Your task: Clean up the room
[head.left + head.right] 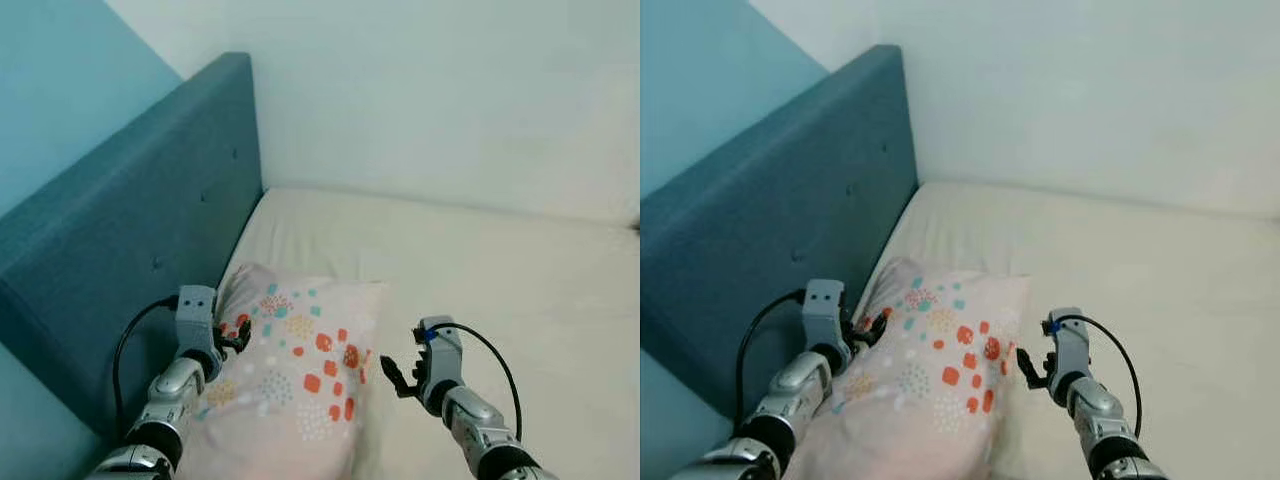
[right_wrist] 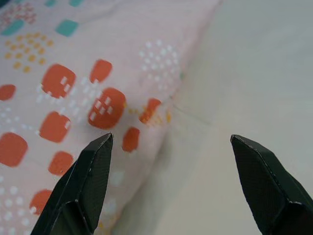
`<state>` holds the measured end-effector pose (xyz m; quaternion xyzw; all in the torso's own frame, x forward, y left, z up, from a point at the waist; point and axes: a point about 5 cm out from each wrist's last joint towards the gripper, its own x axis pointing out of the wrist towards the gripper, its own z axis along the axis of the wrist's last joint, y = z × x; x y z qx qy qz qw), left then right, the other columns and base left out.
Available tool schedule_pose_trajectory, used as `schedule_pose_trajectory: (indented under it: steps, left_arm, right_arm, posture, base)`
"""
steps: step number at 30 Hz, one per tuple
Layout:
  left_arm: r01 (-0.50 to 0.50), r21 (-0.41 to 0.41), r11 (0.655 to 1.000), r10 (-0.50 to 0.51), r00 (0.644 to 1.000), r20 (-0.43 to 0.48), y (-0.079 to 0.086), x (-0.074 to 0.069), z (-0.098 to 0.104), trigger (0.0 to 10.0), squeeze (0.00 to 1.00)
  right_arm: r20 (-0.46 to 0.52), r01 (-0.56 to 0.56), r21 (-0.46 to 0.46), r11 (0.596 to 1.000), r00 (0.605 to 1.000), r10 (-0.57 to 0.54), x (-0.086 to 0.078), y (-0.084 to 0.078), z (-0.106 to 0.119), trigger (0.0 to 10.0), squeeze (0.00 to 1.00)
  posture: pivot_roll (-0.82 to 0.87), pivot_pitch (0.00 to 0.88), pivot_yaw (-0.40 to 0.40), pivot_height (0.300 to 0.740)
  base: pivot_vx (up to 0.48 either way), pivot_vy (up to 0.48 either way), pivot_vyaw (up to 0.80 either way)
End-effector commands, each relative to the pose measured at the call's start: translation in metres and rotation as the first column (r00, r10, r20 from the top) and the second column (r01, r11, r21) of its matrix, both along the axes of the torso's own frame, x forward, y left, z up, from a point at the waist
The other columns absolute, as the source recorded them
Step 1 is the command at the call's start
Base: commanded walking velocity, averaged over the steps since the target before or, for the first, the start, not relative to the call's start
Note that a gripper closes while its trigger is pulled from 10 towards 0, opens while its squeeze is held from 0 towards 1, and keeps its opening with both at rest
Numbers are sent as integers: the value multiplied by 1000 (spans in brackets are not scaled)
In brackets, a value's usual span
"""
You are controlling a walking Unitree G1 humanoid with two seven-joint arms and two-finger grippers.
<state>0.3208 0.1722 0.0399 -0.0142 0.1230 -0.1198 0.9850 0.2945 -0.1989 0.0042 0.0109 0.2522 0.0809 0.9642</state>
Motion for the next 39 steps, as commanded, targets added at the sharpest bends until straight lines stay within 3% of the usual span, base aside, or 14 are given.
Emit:
schedule_pose_trajectory:
  steps: [1, 6, 8, 15, 19, 23, 31, 39]
  left_arm:
    - [66, 16, 998, -66, 998, -13, 3, -2, -1, 10000, 0]
    - [188, 45, 981, -186, 982, -43, 1, -10, -7, 10000, 0]
    - [243, 111, 964, -235, 969, -77, 1, -16, -13, 10000, 0]
    - [259, 153, 954, -246, 964, -100, -3, -20, -20, 10000, 0]
    - [291, 114, 950, -276, 953, -128, -16, -25, -27, 10000, 0]
    - [295, 20, 955, -288, 944, -164, -29, -30, -32, 10000, 0]
    - [269, -86, 959, -279, 947, -159, -48, -28, -30, 10000, 0]
    - [260, 2, 965, -259, 959, -114, -59, -25, -25, 10000, 0]
  right_arm:
    - [-37, 22, -14, 1000, 999, -23, -4, -2, -6, 10000, 0]
    - [-38, 63, -25, 998, 997, -63, -4, -10, -4, 10000, 0]
    - [-31, 84, -30, 996, 996, -85, -3, -15, -2, 10000, 0]
    - [-25, 93, -32, 995, 995, -94, -2, -19, 0, 10000, 0]
    - [-26, 100, -41, 994, 995, -101, -1, -21, 1, 10000, 0]
    - [-24, 106, -42, 994, 994, -107, 0, -21, 2, 10000, 0]
    - [-28, 104, -41, 994, 994, -105, -1, -18, 0, 10000, 0]
    - [-16, 95, -28, 995, 995, -96, 1, -14, 1, 10000, 0]
  posture:
    - [-31, 0, -13, 725]
    - [-34, 0, -11, 710]
    - [-35, 0, -13, 700]
    - [-38, 0, -18, 685]
    - [-41, 0, -16, 670]
    - [-41, 0, -12, 650]
    - [-38, 0, -7, 620]
    - [-41, 0, -1, 595]
  base:
    - [0, 0, 0]
    - [0, 0, 0]
    - [0, 0, 0]
    - [0, 0, 0]
    - [0, 0, 0]
    - [0, 0, 0]
    - [0, 0, 0]
    - [0, 0, 0]
